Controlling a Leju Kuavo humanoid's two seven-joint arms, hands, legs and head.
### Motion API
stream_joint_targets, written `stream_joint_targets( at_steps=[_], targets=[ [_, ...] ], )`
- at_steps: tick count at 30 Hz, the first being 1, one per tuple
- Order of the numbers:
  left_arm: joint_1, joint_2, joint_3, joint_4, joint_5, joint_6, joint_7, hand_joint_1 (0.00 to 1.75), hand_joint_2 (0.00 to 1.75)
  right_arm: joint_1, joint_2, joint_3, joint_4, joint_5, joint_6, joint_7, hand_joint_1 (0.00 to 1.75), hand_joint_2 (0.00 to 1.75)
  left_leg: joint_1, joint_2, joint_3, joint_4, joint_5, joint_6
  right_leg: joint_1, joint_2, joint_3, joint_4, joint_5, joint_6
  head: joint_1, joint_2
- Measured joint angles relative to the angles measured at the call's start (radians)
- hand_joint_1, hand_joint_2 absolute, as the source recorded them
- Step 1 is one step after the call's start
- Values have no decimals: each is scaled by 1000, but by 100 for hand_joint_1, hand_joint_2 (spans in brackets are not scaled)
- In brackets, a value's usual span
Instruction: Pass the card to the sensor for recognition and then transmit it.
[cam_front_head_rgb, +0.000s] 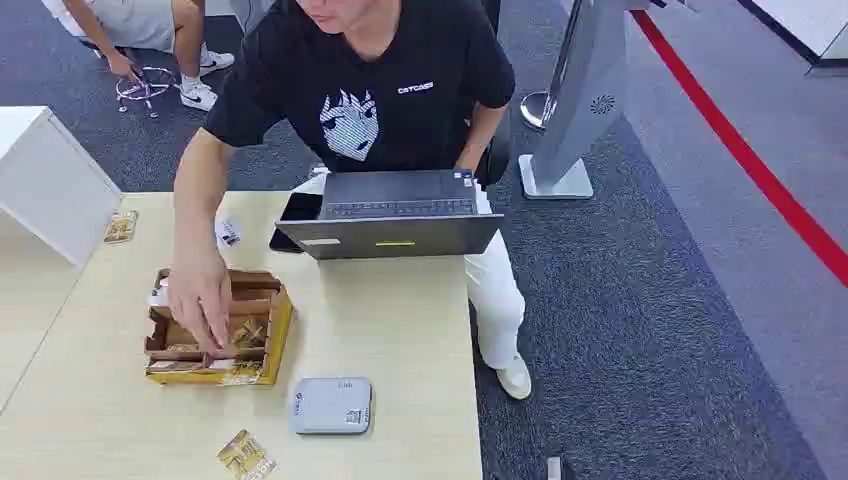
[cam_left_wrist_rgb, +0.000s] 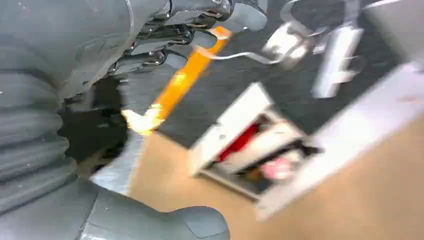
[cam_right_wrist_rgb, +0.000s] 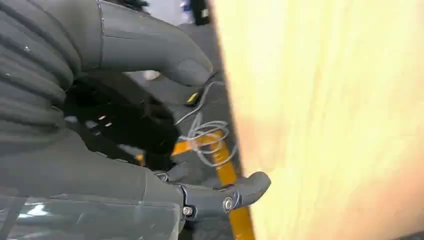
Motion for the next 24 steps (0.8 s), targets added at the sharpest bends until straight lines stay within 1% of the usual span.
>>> stream_joint_targets(
  at_steps=[4,5,9,19,20,24],
  targets=[
    [-3,-17,70,-77,-34,-49,-62,0,175,-21,3,18,12,-71,-1,-33,0,175,0,0,0,0,0,0,0,0,0,0,1,0,0,0],
    [-5,-21,87,-95,-42,-60,-76,0,175,-27,3,22,15,-87,-2,-41,0,0,0,0,0,0,0,0,0,0,0,0,1,0,0,0],
    [-8,-39,160,-176,-71,-109,-134,0,175,-48,6,44,26,-143,-17,-75,0,0,0,0,0,0,0,0,0,0,0,0,1,0,0,0],
    [-32,-67,339,-396,-109,-259,-252,0,175,-89,34,96,46,-221,-139,-173,0,0,0,0,0,0,1,0,0,0,0,1,1,0,0,0],
    [-34,-68,352,-413,-111,-273,-262,0,175,-92,37,100,47,-227,-153,-182,0,175,0,0,0,0,1,0,0,0,0,1,1,0,0,0],
    [-46,-77,422,-495,-126,-334,-299,0,175,-105,45,115,54,-241,-195,-211,0,175,0,0,-1,0,1,0,0,0,0,1,1,0,0,0]
  ],
)
